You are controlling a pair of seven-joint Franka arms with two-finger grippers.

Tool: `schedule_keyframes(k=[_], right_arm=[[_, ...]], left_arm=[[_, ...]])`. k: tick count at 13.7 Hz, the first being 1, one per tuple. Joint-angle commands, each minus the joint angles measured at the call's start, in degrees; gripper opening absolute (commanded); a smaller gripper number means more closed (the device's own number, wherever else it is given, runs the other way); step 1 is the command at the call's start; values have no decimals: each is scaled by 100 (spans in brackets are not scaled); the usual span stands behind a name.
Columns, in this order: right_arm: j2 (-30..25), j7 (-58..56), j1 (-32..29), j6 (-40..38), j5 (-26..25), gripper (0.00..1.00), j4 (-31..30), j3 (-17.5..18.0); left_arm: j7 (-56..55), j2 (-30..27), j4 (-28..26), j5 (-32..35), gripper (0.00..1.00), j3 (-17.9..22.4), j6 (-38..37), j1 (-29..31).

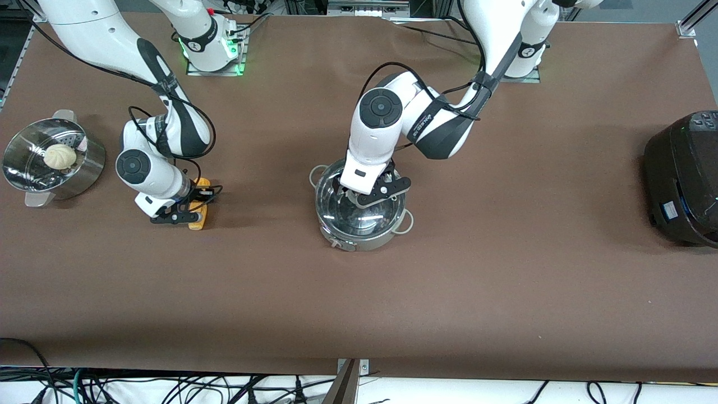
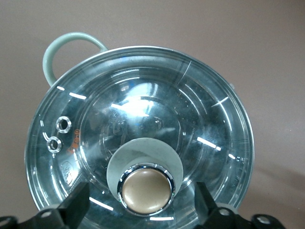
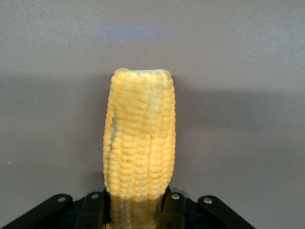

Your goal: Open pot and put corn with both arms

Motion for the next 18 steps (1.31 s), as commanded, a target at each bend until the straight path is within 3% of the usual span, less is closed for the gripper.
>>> schedule_keyframes(k=[1,2,8,9,10,11,12,18], right_arm=[[-44,2,3,-5,-95,0,2,11],[-45,2,3,-5,-95,0,2,11],[-80,2,3,-48,-86,0,36,19],[-80,2,3,-283,-86,0,185,28],[-88,11,3,-677,-86,0,421,37],[-80,29,3,-1099,-78,0,684,37],[-80,37,3,-1486,-60,0,939,46],[-80,72,195,-3578,10,0,2539,63]], left_arm=[[83,145,230,139,82,37,-18,-67],[144,145,230,130,73,37,-18,-67],[163,180,221,130,56,73,-18,-67],[189,171,221,130,34,73,-18,-67],[189,171,221,130,18,73,-18,-67],[198,162,221,130,5,73,-18,-67],[241,154,221,139,0,81,-18,-67],[347,-425,186,-211,0,73,-246,108]])
